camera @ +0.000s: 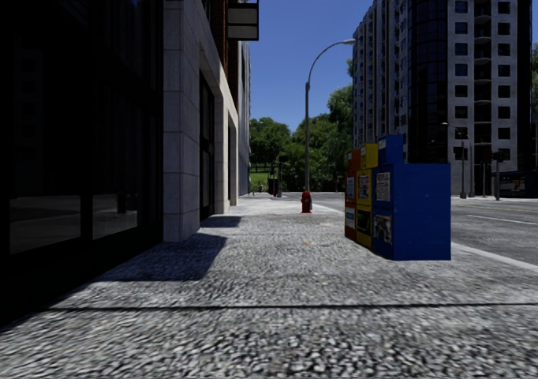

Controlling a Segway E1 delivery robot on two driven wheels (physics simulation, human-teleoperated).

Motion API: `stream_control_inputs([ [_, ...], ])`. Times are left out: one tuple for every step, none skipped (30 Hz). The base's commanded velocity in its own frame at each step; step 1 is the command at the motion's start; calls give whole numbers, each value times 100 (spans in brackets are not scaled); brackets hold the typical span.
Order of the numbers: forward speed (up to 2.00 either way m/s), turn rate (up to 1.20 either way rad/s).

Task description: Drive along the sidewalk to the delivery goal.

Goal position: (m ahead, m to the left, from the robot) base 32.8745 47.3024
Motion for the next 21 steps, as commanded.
stream_control_inputs([
  [175, 0],
  [175, 0],
  [175, 0],
  [175, 0],
  [175, 0],
  [178, 0],
  [180, 0],
  [180, 0],
  [181, 1],
  [181, 3],
  [181, 3],
  [181, 3],
  [181, 3],
  [181, 6],
  [181, 16],
  [181, 20],
  [181, 20],
  [181, 18],
  [181, 7],
  [181, 7],
  [181, 0],
])
